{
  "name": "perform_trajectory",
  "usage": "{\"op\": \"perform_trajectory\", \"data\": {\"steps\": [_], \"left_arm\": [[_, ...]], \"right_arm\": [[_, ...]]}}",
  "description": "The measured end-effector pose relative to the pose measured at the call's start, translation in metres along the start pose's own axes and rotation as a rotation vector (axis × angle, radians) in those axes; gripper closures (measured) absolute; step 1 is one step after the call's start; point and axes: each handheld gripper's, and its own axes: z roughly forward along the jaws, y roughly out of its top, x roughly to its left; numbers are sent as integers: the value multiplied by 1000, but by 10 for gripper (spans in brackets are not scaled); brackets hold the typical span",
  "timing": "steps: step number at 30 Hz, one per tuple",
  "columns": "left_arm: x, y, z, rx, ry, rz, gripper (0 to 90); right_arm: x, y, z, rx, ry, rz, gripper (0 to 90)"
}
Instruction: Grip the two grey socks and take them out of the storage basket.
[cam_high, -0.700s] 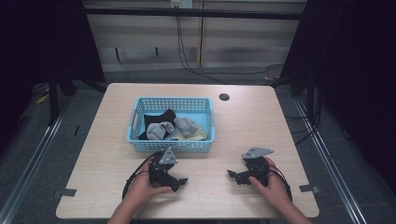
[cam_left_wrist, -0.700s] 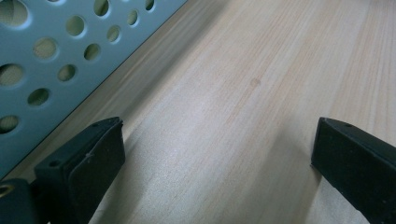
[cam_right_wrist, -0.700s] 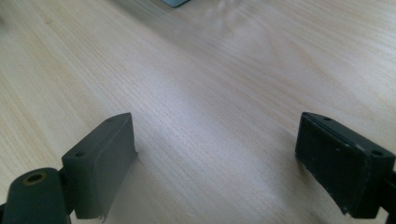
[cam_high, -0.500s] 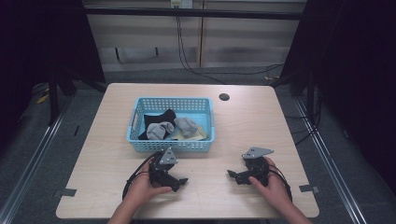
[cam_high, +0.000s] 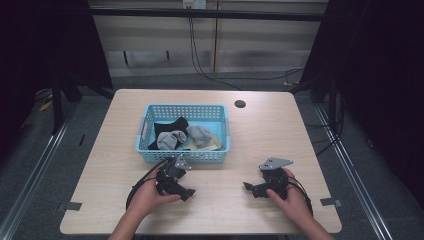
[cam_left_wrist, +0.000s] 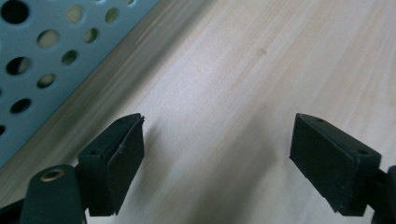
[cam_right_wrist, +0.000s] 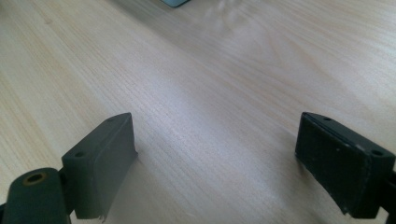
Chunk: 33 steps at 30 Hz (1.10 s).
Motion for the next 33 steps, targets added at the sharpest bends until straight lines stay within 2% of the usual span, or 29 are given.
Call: {"op": "perform_trajectory", "data": {"steps": [2,4,8,9,13,15,21,23,25,28,33], "left_arm": [[2,3,-6,16,-12,-16,187],[4,5,-12,55,-18,-37,193],[7,7,-17,94,-19,-37,198],[9,8,-20,110,-27,-52,198],[13,12,-28,114,-29,-63,198],[18,18,-36,108,-31,-86,201],[26,30,-51,121,-40,-110,201],[29,35,-57,112,-23,-110,201],[35,42,-65,101,-19,-125,201],[39,46,-69,93,-19,-121,201],[51,55,-76,77,-14,-156,202]], "right_arm": [[0,0,0,-2,0,0,115],[0,0,0,0,0,0,115],[0,0,0,-1,0,0,115],[0,0,0,-1,0,0,115],[0,0,0,0,0,0,115],[0,0,0,-1,0,0,115],[0,0,0,-1,0,0,115],[0,0,0,0,0,0,115],[0,0,0,0,0,-1,115],[0,0,0,-3,2,0,115],[0,0,0,0,0,0,115]]}}
